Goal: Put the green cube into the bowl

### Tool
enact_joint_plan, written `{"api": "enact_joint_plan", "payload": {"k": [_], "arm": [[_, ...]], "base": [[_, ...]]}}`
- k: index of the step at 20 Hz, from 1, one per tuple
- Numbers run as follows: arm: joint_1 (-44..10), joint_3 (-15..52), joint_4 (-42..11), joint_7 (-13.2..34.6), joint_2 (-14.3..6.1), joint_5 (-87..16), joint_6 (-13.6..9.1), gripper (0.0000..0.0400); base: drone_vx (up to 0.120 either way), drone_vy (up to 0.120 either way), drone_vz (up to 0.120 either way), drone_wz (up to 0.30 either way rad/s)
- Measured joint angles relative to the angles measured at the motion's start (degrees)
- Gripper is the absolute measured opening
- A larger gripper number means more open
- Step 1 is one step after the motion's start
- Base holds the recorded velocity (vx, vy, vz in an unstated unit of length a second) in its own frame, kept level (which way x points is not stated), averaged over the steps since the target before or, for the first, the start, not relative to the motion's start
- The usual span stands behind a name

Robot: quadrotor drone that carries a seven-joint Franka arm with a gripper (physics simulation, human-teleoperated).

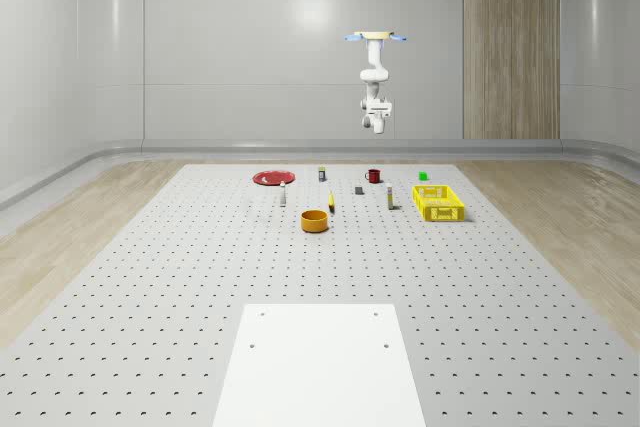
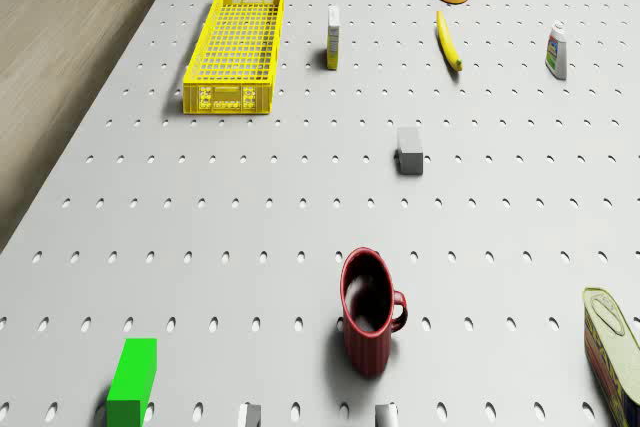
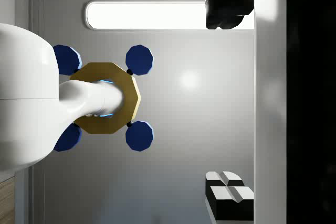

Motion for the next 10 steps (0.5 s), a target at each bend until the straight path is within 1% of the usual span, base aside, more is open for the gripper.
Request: {"api": "enact_joint_plan", "payload": {"k": [2, 5, 10], "arm": [[-0.06, 0.03, 2.39, -0.04, 0.20, 0.02, -2.10, 0.0400], [-0.13, 0.07, 6.09, -0.08, 1.06, 0.05, -4.80, 0.0400], [-0.23, 0.13, 11.83, -0.12, 3.06, 0.09, -8.32, 0.0400]], "base": [[0.000, 0.000, 0.000, 0.000], [0.000, 0.000, 0.000, 0.000], [0.000, 0.000, 0.000, 0.000]]}}
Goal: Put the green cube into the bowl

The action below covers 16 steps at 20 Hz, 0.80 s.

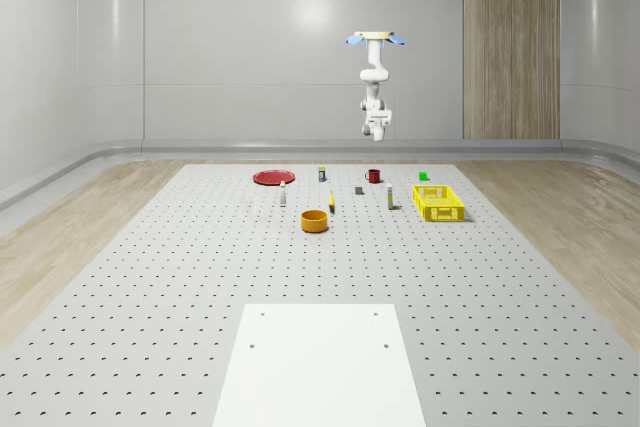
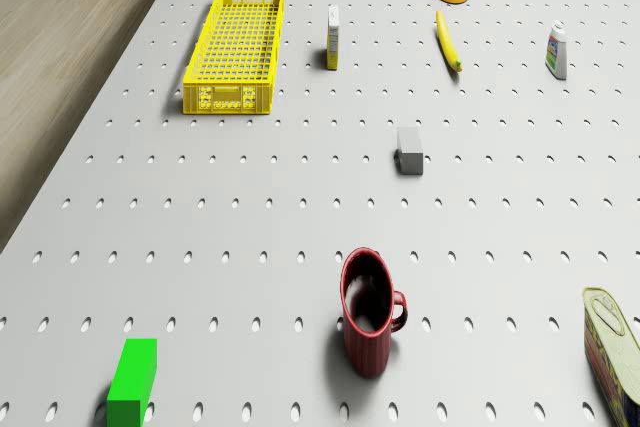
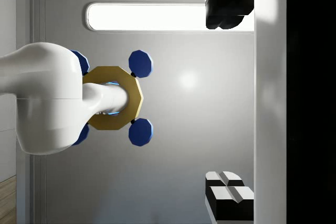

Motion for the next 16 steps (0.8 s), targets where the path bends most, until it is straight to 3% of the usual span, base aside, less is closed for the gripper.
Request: {"api": "enact_joint_plan", "payload": {"k": [8, 16], "arm": [[-0.10, 0.06, 4.38, -0.04, 1.65, 0.04, -2.38, 0.0400], [-0.17, 0.10, 5.10, -0.07, 1.81, 0.05, -2.58, 0.0400]], "base": [[0.000, 0.000, 0.000, 0.000], [0.105, 0.120, 0.000, 0.000]]}}
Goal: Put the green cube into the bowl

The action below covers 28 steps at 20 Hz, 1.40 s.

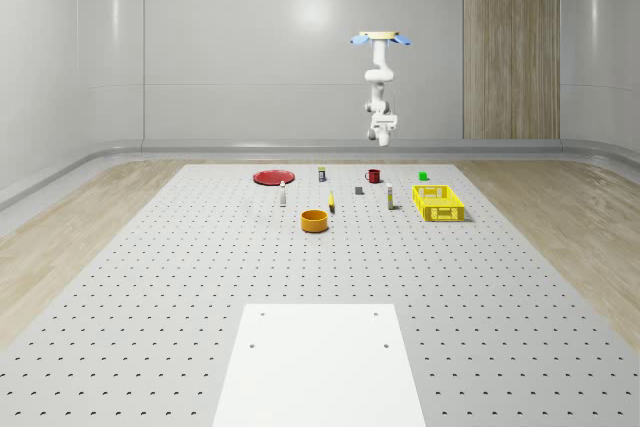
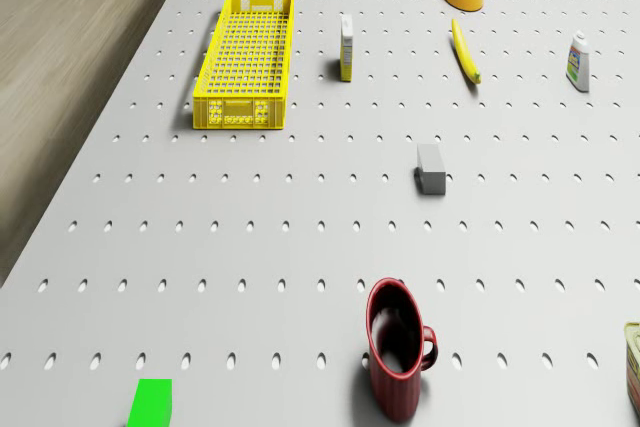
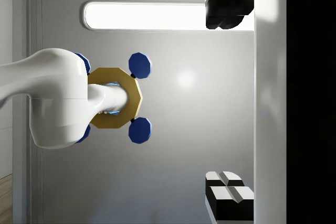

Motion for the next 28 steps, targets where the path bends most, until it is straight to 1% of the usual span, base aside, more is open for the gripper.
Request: {"api": "enact_joint_plan", "payload": {"k": [28], "arm": [[-0.40, 1.01, -0.67, 0.12, -0.77, -1.28, 1.12, 0.0400]], "base": [[0.120, 0.120, 0.000, 0.000]]}}
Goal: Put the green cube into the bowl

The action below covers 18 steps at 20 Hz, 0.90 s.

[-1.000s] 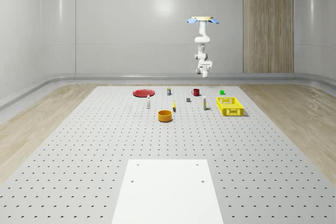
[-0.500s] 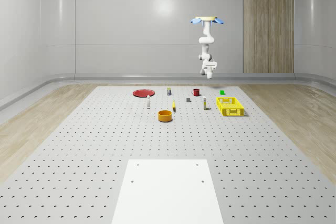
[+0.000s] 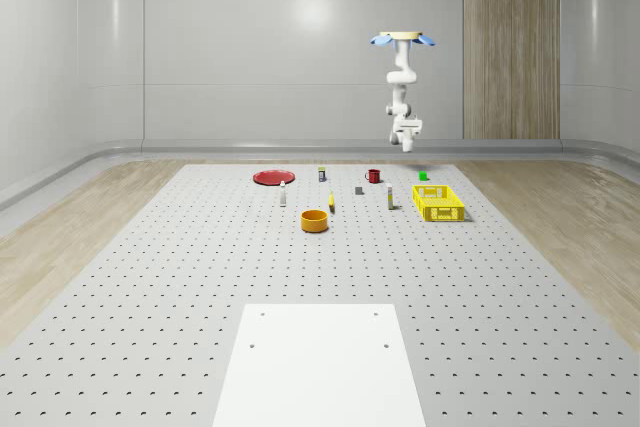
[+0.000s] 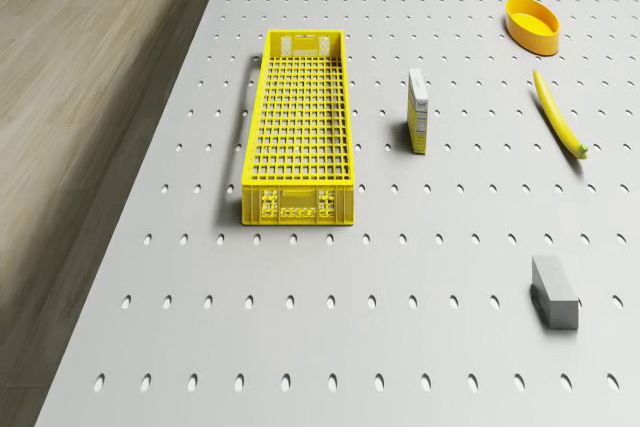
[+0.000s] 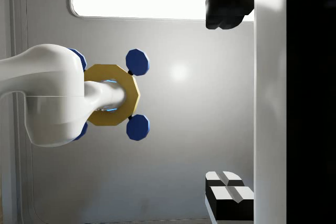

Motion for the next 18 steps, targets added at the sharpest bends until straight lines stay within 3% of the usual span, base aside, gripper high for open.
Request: {"api": "enact_joint_plan", "payload": {"k": [8, 13, 18], "arm": [[-0.84, 2.74, -0.41, 0.50, -0.29, -3.84, 0.39, 0.0400], [-2.34, 7.55, -1.33, 1.43, -0.63, -10.64, 0.73, 0.0400], [-5.72, 17.88, -5.23, 3.69, -1.61, -25.55, 1.45, 0.0400]], "base": [[0.120, 0.120, 0.000, 0.000], [0.120, 0.000, 0.000, 0.000], [0.096, 0.000, -0.104, 0.000]]}}
